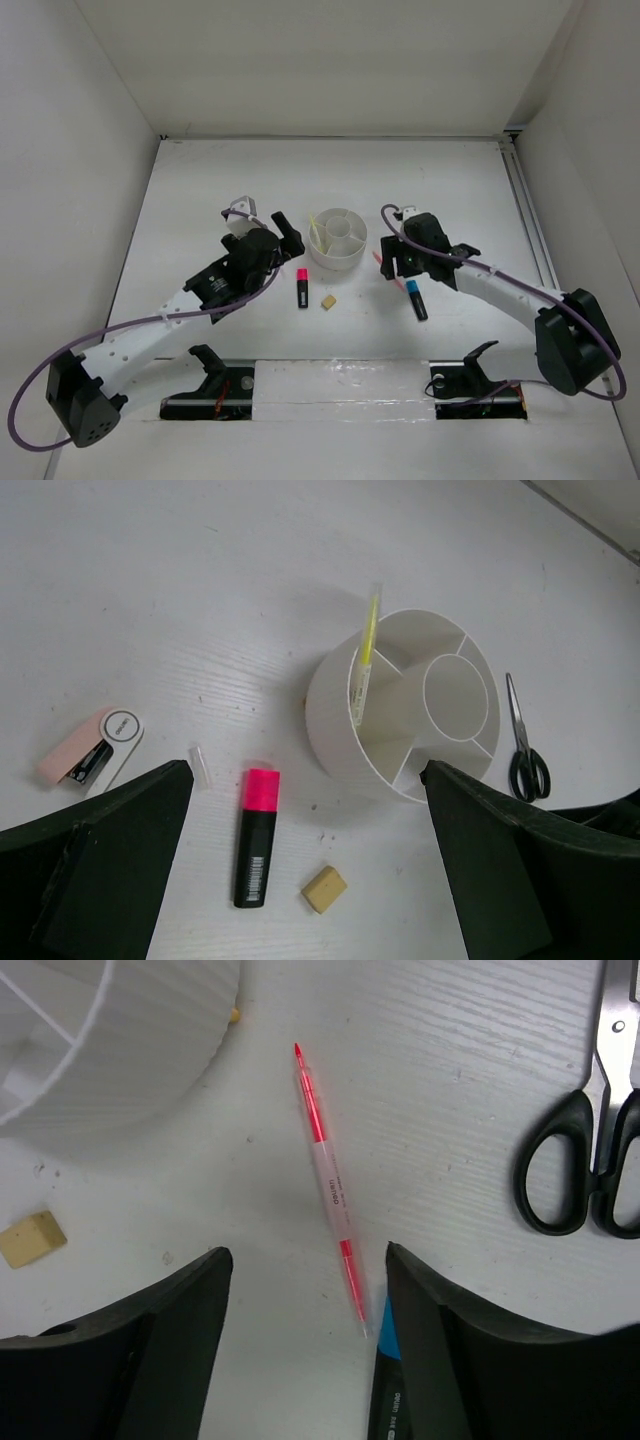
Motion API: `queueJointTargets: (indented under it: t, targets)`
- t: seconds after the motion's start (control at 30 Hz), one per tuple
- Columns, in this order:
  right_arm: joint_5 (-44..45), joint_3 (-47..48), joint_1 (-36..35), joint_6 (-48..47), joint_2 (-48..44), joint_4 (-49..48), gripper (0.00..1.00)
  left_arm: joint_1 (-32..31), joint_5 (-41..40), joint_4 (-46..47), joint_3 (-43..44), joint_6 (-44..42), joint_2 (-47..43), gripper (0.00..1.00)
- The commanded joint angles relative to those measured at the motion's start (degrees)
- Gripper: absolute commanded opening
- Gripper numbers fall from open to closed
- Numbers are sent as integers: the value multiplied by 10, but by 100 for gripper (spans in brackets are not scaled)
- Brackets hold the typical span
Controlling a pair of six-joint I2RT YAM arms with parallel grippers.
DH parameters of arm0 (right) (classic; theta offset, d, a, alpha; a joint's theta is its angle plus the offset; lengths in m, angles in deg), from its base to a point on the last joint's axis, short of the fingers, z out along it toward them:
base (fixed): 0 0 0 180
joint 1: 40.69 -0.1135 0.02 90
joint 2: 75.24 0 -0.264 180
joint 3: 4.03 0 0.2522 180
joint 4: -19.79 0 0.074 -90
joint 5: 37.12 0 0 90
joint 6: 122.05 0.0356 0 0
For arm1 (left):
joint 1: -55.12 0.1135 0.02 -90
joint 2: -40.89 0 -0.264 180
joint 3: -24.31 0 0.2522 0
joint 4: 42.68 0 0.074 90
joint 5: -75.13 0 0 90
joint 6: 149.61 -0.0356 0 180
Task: Sort the stationery into containers
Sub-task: Pick up the pen from the center of the board.
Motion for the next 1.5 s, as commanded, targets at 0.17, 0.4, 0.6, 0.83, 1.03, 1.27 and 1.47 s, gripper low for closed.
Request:
queueJointTargets:
  t: [0.17,0.4,0.6,0.83,1.03,1.27,1.47]
  targets:
    - [48,45,-34,-23,62,26,62,0,23,24,-8,-19,-27,100]
    - [76,57,-45,-17,82,31,60,0,41,41,-27,-24,-57,100]
    - [76,68,-45,-17,116,37,54,0,58,60,-33,-36,-57,100]
    - [76,81,-45,-17,153,49,42,0,58,60,-33,-41,-57,100]
    - [86,86,-39,-1,167,62,19,0,52,60,-33,-46,-57,100]
    - [91,91,-39,-1,178,67,0,0,47,60,-28,-46,-52,100]
    - [120,97,-39,26,132,78,0,0,42,47,-28,-33,-33,100]
